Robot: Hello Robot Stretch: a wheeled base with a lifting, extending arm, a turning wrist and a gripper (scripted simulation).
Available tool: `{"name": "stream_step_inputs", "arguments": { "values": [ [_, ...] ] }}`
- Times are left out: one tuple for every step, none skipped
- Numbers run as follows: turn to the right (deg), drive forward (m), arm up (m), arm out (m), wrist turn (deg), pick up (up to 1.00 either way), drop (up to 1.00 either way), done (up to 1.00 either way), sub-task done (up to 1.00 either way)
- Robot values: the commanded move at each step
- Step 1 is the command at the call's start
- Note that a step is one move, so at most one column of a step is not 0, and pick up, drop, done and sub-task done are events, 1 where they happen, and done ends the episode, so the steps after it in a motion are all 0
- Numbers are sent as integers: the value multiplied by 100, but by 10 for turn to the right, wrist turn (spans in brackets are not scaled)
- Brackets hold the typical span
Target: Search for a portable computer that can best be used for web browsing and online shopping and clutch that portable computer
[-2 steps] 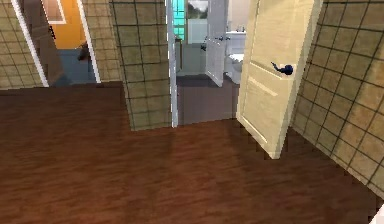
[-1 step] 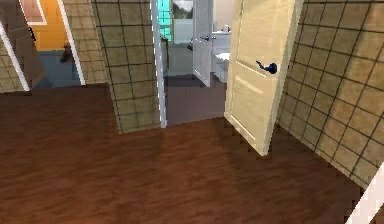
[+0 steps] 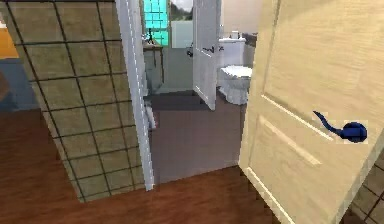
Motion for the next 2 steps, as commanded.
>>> {"name": "stream_step_inputs", "arguments": {
  "values": [
    [0, 100, 0, 0, 0, 0, 0, 0, 0],
    [0, 40, 0, 0, 0, 0, 0, 0, 0]
  ]
}}
